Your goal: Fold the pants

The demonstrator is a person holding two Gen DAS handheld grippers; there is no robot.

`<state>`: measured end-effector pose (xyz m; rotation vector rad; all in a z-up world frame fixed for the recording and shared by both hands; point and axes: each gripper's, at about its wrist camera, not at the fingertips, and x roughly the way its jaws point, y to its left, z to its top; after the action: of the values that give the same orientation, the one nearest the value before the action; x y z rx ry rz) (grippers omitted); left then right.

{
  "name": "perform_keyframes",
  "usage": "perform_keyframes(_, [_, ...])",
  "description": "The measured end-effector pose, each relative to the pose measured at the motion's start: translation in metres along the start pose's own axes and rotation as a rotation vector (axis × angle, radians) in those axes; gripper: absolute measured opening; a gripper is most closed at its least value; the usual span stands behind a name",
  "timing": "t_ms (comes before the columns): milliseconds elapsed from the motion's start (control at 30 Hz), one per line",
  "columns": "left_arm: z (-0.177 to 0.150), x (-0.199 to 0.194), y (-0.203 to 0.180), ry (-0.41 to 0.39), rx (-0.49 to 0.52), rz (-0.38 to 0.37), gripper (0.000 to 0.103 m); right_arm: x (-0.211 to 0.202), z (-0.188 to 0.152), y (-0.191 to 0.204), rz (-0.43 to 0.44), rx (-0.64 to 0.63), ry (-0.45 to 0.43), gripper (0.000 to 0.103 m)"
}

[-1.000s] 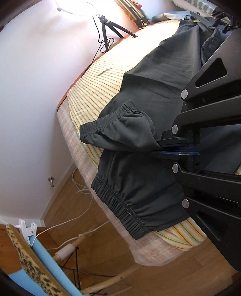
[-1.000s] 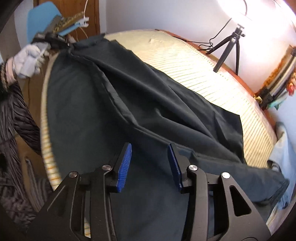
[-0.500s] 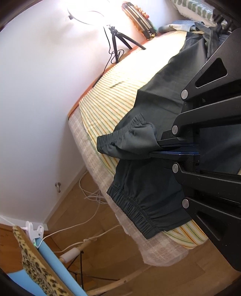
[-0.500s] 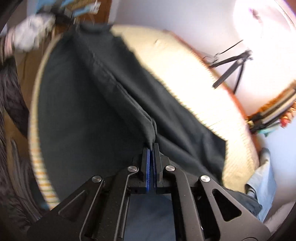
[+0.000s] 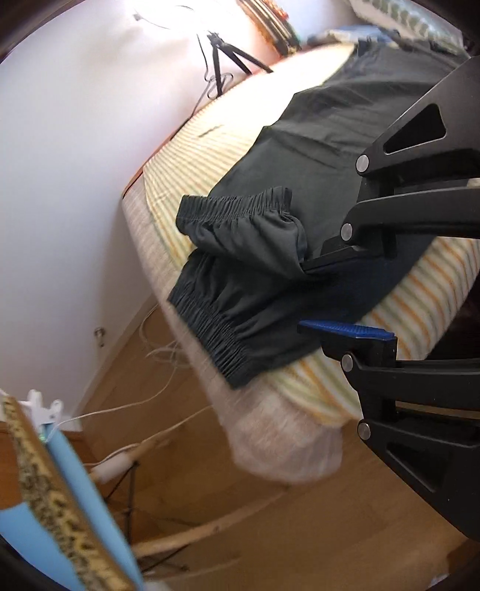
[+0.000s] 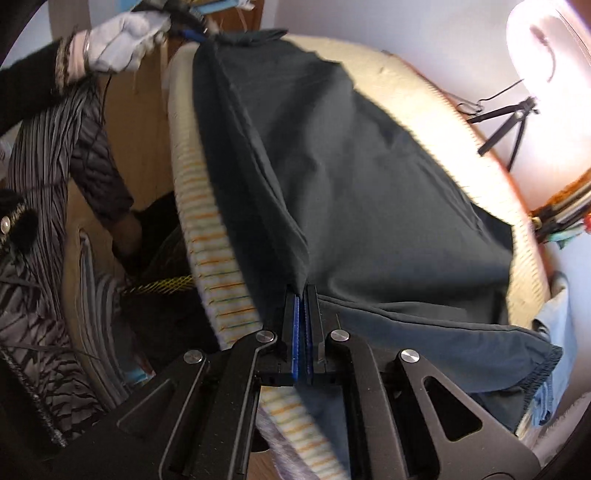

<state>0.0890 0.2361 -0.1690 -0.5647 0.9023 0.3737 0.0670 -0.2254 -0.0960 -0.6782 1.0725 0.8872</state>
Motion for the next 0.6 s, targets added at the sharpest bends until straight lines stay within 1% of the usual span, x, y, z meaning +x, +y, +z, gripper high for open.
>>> perform_keyframes(33, [0.001,-0.005,-0.005,-0.017,0.033,0.011,0.024,0.005,0.001,-0.003,0.0,0.001,0.002,0.003])
perform_keyframes(67, [0.0,-0.009,-0.011,-0.032,0.068,0.028,0.027,0.007,0.001,-0.004,0.0,0.009,0.003,0.003])
perform_keyframes(167, [-0.001,-0.021,-0.03,-0.086,0.186,0.107,0.047,0.008,-0.002,-0.008,0.015,0.046,0.001,0.003])
perform_keyframes(233, [0.0,-0.026,-0.041,-0.122,0.24,0.122,0.05,0.01,-0.004,-0.01,0.018,0.058,0.001,0.003])
perform_keyframes(300, [0.001,-0.025,-0.052,-0.125,0.293,0.131,0.051,0.011,-0.006,-0.01,0.017,0.067,0.004,0.003])
perform_keyframes(333, [-0.001,-0.022,-0.058,-0.116,0.319,0.115,0.052,0.012,-0.006,-0.009,0.017,0.071,0.005,0.003])
perform_keyframes(367, [-0.002,-0.015,-0.066,-0.085,0.355,0.089,0.057,0.012,-0.006,-0.009,0.017,0.075,0.005,0.003])
perform_keyframes(400, [-0.004,-0.009,-0.073,-0.068,0.386,0.087,0.057,0.013,-0.006,-0.009,0.017,0.077,0.006,0.003])
perform_keyframes(467, [-0.008,0.007,-0.087,-0.033,0.454,0.104,0.057,0.014,-0.006,-0.009,0.02,0.082,0.008,0.003])
perform_keyframes(533, [-0.009,0.021,-0.098,0.006,0.499,0.098,0.057,0.015,-0.006,-0.011,0.024,0.089,0.009,0.003])
perform_keyframes(600, [-0.008,0.036,-0.106,0.013,0.527,0.153,0.057,0.017,-0.007,-0.013,0.031,0.099,0.011,0.003])
